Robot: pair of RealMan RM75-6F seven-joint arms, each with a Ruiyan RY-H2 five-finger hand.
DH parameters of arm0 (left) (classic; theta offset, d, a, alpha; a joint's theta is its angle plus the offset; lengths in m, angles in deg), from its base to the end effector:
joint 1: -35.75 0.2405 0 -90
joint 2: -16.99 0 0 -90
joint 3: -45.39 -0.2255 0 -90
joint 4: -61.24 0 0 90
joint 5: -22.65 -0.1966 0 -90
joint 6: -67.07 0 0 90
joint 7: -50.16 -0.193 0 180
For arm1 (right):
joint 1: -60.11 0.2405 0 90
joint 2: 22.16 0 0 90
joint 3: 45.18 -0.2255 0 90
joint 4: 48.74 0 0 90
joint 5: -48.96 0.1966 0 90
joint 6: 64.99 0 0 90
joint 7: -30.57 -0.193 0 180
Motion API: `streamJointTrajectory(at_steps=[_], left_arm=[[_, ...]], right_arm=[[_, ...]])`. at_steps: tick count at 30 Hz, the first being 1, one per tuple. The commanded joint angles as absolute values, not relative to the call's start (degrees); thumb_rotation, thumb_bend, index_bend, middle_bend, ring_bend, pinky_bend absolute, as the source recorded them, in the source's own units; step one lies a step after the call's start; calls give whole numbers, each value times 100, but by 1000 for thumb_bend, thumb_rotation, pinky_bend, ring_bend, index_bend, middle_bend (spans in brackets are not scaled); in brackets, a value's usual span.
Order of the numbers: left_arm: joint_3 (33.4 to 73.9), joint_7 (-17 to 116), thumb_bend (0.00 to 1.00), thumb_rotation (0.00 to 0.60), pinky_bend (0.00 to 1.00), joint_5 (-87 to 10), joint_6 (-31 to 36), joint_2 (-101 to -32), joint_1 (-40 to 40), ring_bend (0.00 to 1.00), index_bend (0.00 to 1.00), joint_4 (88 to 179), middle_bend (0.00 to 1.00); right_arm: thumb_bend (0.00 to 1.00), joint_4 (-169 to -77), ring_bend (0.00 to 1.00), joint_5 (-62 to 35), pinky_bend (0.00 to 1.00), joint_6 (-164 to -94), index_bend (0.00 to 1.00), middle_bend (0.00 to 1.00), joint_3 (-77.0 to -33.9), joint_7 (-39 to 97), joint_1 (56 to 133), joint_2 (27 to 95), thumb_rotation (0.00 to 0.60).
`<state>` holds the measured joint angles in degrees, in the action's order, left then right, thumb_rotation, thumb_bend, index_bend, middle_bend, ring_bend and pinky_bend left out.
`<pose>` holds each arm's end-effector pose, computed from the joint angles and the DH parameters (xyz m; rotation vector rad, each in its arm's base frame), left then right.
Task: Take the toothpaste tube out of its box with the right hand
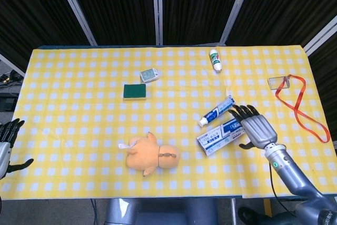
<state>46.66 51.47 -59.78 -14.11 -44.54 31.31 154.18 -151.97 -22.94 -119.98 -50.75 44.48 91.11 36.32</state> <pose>-0.3004 0.2180 0.1584 -1.3753 -0.9933 -0.8032 -0.1877 -0.3224 0.0957 1.8459 -0.9055 0.7272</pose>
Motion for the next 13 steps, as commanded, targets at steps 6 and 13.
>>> streamJointTrajectory(at_steps=[6,13], left_arm=[[4627,5396,0,600,0,-6196,-1725,-4330,3274,0,0,15471,0],[4547,5580,0,600,0,-6436,-2022,-4202,3424,0,0,15560,0]], right_arm=[[0,-14630,0,-4213,0,-14523,0,0,-4615,2799,7640,3361,600],[0,-13021,0,-4803,0,-15900,0,0,-4487,2823,6947,4396,600]])
